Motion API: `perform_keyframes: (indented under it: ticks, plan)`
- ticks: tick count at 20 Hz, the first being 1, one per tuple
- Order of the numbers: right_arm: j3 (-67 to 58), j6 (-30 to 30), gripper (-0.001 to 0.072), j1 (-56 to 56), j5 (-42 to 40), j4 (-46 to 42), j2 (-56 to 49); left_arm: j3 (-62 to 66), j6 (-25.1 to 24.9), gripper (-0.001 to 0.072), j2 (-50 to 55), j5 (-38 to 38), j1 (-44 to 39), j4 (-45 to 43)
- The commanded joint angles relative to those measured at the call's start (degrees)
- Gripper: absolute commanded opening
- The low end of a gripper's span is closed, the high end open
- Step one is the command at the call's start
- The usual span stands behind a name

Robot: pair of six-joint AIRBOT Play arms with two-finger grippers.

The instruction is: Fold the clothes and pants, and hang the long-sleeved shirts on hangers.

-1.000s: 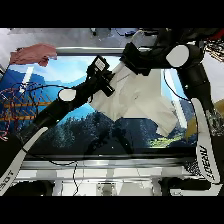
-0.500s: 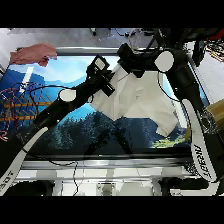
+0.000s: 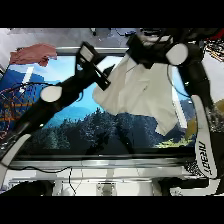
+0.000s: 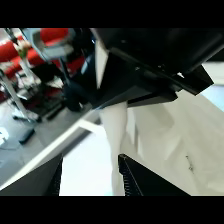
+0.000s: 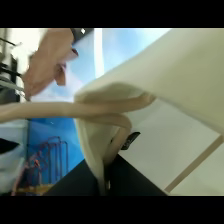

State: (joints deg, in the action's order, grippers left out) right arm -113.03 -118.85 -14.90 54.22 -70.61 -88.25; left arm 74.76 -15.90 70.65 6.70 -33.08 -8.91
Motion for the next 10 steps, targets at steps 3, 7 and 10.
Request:
perform_keyframes:
  ticks: [3,7,10]
  plan:
    - [-6.36,6.88,0.0053,12.04,-0.44,10.86,1.03,0.02,0.02,0.0443,-7.32,-0.09,4.07,0.0]
    - [-6.36,13.81,0.0054,21.16,-5.18,19.8,2.97,0.02,0.02,0.0442,-8.5,-0.09,6.8,0.02]
    - [-6.36,18.01,0.0054,26.56,-8.81,26.67,3.58,0.02,0.04,0.0442,-8.44,-0.09,7.06,0.02]
